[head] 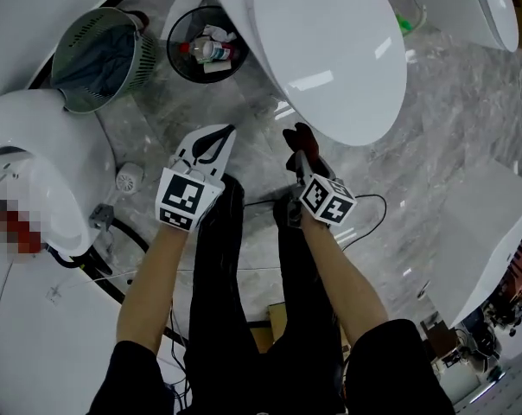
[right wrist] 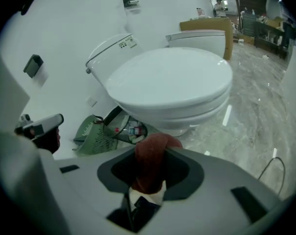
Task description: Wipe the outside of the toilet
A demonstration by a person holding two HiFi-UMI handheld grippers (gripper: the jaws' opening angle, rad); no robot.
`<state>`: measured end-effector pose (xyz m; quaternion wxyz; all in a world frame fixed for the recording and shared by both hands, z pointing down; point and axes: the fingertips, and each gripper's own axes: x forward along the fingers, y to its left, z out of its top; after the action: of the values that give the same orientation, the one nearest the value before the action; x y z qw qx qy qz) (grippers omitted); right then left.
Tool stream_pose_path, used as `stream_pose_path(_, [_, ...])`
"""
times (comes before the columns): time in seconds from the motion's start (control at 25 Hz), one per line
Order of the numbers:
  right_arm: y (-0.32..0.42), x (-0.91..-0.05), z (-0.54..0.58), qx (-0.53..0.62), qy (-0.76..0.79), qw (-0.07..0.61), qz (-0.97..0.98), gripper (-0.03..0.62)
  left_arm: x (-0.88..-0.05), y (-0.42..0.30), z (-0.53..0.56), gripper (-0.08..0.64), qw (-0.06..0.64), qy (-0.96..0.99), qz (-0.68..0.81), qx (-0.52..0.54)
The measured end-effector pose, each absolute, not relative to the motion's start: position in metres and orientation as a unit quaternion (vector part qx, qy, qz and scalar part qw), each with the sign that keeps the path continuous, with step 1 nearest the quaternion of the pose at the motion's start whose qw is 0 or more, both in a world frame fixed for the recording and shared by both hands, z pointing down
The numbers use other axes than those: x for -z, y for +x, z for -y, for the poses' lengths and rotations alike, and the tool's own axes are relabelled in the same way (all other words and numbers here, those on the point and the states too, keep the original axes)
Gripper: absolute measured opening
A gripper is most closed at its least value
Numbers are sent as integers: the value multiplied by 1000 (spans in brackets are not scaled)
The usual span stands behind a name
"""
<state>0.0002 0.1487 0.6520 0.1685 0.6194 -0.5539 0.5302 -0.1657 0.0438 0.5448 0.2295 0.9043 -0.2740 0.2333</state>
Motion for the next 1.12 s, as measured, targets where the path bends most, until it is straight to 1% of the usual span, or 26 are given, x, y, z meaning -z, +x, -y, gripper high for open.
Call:
stream_pose_path(0.24, [-81,-643,-82,-520,595,140,597,121,-553,-227,-27,0,237,894,301,-234])
stream_pose_path(0.52, [-136,-635,21,-487,599,111,626,121,-562,-291,-2,0,245,883,329,-229])
stream_pose_path(0.8, [-146,-672,85,-475,645,137,583,121,-574,-326,11,0,253,883,328,-222])
stream_pose_path(1.12, [-139,-695,104,-457,685,164,544,121,-588,-349,20,0,257,882,323,-225])
